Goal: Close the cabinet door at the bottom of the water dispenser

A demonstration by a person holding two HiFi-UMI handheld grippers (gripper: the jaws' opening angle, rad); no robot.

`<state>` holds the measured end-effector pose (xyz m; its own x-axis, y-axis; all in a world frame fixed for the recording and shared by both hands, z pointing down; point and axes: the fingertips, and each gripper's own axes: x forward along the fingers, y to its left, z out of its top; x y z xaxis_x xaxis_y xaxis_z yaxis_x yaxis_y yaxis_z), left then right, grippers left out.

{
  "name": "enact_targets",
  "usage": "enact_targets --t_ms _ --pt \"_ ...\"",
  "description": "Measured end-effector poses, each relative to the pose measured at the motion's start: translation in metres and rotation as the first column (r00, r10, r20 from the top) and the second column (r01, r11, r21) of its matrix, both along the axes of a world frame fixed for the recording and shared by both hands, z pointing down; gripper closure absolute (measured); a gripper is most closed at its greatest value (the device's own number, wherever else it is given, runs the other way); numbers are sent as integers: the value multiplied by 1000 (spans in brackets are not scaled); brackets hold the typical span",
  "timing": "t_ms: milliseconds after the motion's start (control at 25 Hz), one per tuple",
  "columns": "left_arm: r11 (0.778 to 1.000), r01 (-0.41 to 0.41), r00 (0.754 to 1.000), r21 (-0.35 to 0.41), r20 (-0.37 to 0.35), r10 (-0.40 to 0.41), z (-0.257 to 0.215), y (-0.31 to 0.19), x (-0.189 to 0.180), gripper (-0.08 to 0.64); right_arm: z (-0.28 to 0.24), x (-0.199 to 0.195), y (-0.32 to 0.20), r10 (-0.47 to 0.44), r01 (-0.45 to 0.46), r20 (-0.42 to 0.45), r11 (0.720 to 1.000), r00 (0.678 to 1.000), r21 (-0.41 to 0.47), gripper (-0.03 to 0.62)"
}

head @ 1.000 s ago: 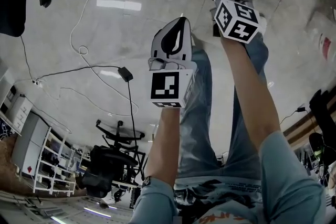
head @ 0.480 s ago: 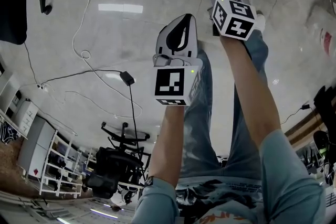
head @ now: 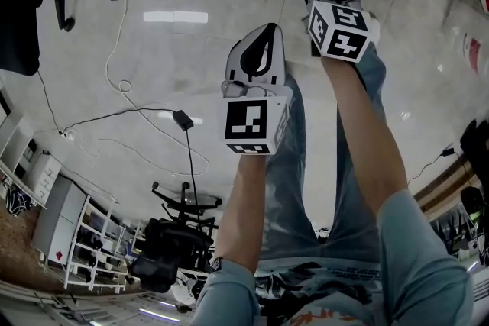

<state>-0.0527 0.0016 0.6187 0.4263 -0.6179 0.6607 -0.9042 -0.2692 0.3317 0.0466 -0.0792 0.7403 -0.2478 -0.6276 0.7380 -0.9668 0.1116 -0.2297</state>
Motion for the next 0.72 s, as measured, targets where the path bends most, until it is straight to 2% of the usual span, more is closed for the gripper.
enact_targets --t_ms 720 --pt "994 -104 994 -32 20 104 7 -14 73 549 -1 83 2 52 -53 -30 998 998 -19 387"
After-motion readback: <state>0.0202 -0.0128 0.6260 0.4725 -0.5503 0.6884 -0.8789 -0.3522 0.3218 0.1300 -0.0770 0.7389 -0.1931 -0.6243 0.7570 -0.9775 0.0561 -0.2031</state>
